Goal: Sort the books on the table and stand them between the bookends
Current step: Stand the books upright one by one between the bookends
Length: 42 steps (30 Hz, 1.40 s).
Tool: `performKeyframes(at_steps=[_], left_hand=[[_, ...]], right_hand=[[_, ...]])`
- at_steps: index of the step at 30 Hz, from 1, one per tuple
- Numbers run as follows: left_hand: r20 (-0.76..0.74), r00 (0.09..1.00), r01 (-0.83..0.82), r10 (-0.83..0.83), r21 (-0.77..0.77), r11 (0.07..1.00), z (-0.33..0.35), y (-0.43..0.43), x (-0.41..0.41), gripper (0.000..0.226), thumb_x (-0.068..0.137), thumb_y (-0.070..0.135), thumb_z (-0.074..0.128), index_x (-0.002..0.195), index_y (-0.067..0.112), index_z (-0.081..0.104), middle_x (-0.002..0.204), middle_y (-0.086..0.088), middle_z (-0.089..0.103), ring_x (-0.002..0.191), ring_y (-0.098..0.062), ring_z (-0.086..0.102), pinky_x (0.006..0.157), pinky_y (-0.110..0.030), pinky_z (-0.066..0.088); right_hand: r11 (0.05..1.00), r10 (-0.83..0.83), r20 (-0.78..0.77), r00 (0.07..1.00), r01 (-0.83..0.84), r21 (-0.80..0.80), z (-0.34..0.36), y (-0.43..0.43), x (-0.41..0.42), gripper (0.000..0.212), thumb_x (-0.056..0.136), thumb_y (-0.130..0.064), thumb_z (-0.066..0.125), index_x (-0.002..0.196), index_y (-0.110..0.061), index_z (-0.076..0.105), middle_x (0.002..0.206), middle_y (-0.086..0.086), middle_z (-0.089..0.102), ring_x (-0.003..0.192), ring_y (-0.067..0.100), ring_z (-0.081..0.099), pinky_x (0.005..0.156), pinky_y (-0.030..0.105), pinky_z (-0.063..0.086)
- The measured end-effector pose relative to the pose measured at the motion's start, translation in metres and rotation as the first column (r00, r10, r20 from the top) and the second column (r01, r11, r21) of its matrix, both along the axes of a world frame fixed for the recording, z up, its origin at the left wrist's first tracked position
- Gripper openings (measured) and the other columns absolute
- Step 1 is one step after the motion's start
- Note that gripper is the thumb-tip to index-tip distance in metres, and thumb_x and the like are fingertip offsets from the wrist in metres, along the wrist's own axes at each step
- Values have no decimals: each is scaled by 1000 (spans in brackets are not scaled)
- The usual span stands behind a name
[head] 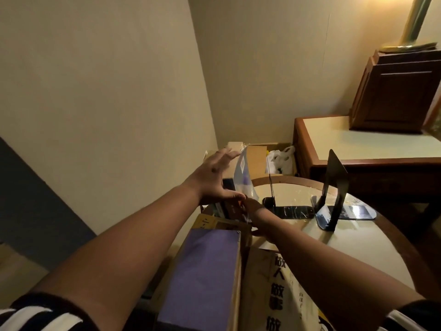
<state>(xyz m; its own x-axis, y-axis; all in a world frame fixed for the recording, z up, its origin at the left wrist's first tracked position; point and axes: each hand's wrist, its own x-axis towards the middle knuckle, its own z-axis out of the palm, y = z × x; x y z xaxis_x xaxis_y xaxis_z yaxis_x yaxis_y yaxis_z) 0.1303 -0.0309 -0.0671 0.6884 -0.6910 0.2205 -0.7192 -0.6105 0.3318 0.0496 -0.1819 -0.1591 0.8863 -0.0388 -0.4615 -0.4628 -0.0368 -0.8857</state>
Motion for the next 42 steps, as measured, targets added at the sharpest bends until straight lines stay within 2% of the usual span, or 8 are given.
performKeyframes(at_steps=[6, 11, 14, 20, 24, 31, 37, 42], left_hand=[[96, 993, -67, 61, 57, 996, -2, -3, -8, 99, 69, 61, 76, 149, 33, 27, 162, 1, 21, 146, -27, 26, 112, -53, 36], [101, 992, -81, 76, 42, 996, -2, -3, -10, 99, 66, 65, 74, 148, 32, 29, 160, -1, 24, 145, -29, 28, 113, -54, 34], [102, 991, -87, 83, 34, 996, -4, -3, -9, 100, 65, 66, 74, 147, 32, 30, 160, -2, 25, 144, -31, 29, 112, -54, 35], [91, 992, -89, 86, 31, 996, -3, -4, -12, 100, 65, 63, 77, 147, 33, 30, 159, -3, 26, 144, -31, 30, 112, -54, 35], [97, 992, -85, 80, 47, 995, -3, -4, -13, 99, 67, 61, 77, 148, 31, 29, 161, -3, 24, 145, -30, 29, 113, -52, 34], [111, 989, -102, 98, 31, 994, -8, -1, -9, 98, 66, 67, 72, 147, 33, 30, 160, -1, 26, 141, -33, 33, 108, -53, 39], [129, 987, -101, 94, 48, 994, -8, -2, -9, 97, 68, 65, 73, 148, 31, 30, 160, -2, 25, 142, -32, 33, 109, -51, 37], [109, 990, -97, 93, 34, 995, -9, -1, -8, 97, 66, 66, 73, 147, 32, 30, 160, -2, 25, 141, -33, 34, 107, -52, 40]], right_hand=[[963, 179, 179, 967, -135, -233, 14, -29, -34, 31, 101, -48, 46, 107, -22, 61, 109, 8, 64, 103, 28, 61, 88, 43, 55], [802, 253, 222, 942, -75, -592, 20, -53, -95, 27, 98, -34, 55, 123, -24, 60, 116, -7, 61, 99, 8, 58, 73, 20, 50], [680, 344, 241, 907, -64, -731, 14, -41, -136, 31, 98, -36, 54, 128, -30, 55, 127, -10, 53, 106, 9, 58, 83, 27, 56], [699, 282, 375, 883, 79, -711, 6, 6, -154, 45, 98, -50, 48, 140, -34, 41, 143, -7, 45, 120, 11, 50, 93, 27, 46], [827, 192, 352, 916, 42, -561, 14, 30, -127, 58, 91, -58, 57, 142, -40, 37, 147, 2, 41, 123, 19, 49, 92, 33, 48], [643, 353, 150, 924, -123, -756, 15, 58, -100, 94, 72, -77, 64, 149, -40, 23, 152, 6, 35, 128, 29, 48, 98, 44, 50], [603, 371, 151, 916, -114, -789, 21, 48, -101, 97, 69, -66, 75, 148, -37, 27, 144, 5, 40, 122, 27, 50, 93, 40, 53], [706, 296, 176, 939, -91, -702, 24, 21, -111, 88, 71, -48, 82, 145, -37, 34, 138, 4, 41, 118, 23, 49, 94, 40, 53]])
